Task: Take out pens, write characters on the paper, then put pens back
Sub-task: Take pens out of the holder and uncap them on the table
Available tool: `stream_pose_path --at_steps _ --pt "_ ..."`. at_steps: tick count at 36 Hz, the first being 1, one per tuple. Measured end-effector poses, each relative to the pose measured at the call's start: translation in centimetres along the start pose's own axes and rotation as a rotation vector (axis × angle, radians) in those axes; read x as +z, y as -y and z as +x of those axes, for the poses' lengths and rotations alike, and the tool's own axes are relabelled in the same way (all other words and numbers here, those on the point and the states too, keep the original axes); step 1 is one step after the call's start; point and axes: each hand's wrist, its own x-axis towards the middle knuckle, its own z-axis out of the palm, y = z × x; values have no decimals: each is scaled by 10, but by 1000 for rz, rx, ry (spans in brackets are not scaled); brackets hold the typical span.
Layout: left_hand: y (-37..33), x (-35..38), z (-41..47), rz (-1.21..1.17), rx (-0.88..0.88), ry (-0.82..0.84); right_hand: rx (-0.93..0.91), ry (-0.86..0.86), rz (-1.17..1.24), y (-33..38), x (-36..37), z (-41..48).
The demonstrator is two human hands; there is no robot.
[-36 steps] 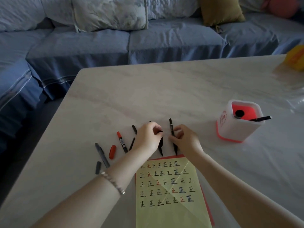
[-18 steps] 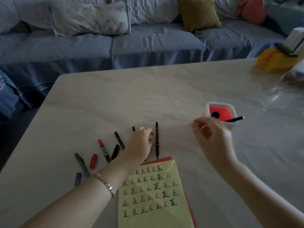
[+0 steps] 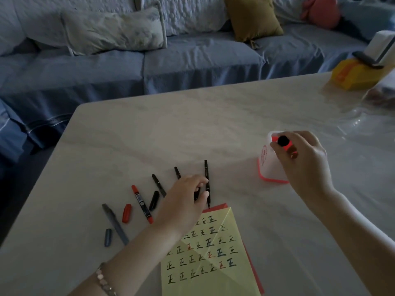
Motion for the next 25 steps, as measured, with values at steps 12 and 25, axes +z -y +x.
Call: stream_pose_path --at_steps 12,25 --pt "-9 -3 -21 -8 163 -74 113 122 931 76 -1 -48" --pt "-10 -7 -48 -85 29 112 648 562 849 90 39 -96"
